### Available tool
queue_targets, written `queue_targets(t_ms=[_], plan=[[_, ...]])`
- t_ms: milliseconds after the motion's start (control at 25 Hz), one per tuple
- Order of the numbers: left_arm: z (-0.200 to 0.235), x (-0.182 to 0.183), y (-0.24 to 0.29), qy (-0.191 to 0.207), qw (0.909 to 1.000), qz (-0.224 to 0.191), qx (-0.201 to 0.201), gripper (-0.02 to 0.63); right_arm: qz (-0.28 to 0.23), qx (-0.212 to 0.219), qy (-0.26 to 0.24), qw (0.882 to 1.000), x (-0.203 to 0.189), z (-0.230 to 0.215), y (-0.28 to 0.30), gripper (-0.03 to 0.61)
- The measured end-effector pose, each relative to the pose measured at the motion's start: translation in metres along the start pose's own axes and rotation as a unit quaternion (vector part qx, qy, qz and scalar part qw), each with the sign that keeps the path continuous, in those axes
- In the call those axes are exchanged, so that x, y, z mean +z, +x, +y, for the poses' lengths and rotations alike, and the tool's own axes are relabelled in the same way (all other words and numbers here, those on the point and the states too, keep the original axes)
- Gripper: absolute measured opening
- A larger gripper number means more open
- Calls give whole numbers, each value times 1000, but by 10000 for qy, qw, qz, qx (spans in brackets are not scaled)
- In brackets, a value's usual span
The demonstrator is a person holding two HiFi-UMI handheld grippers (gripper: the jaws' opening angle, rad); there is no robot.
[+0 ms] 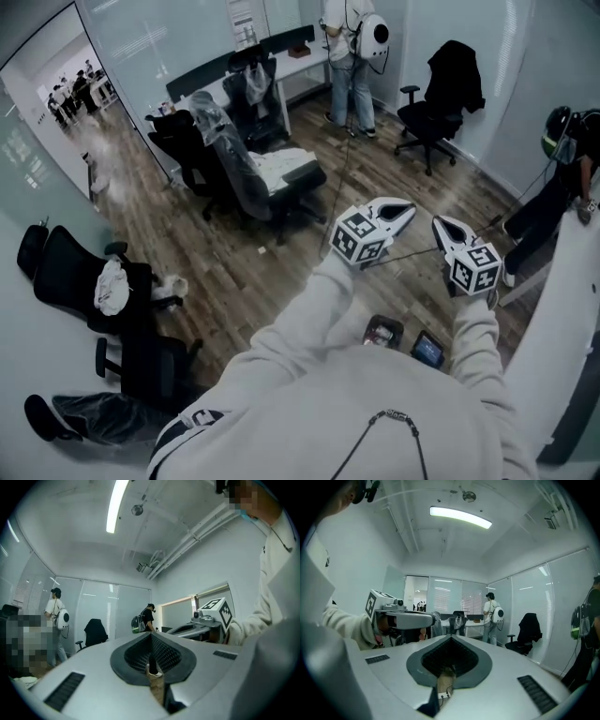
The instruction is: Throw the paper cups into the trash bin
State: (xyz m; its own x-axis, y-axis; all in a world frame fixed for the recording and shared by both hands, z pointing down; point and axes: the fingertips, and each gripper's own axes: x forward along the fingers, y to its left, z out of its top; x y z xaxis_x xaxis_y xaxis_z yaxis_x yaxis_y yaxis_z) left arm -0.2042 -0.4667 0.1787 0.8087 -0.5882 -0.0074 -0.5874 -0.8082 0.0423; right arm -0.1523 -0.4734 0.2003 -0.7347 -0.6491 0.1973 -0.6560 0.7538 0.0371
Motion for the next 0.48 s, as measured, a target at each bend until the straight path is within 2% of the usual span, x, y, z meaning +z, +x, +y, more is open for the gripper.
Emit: queue_targets(t_ms=[80,280,480], plan=[[-5,-4,3,-86,10000,-6,-35,-6,-10,0,115,9999,-6,-3,-4,18],[3,6,4,51,10000,27,3,-6,-184,52,76,9998,9,0,0,18],[-5,-4,6,0,10000,80,-44,-6,-205,-5,183,9996,4,-3,-8,18]])
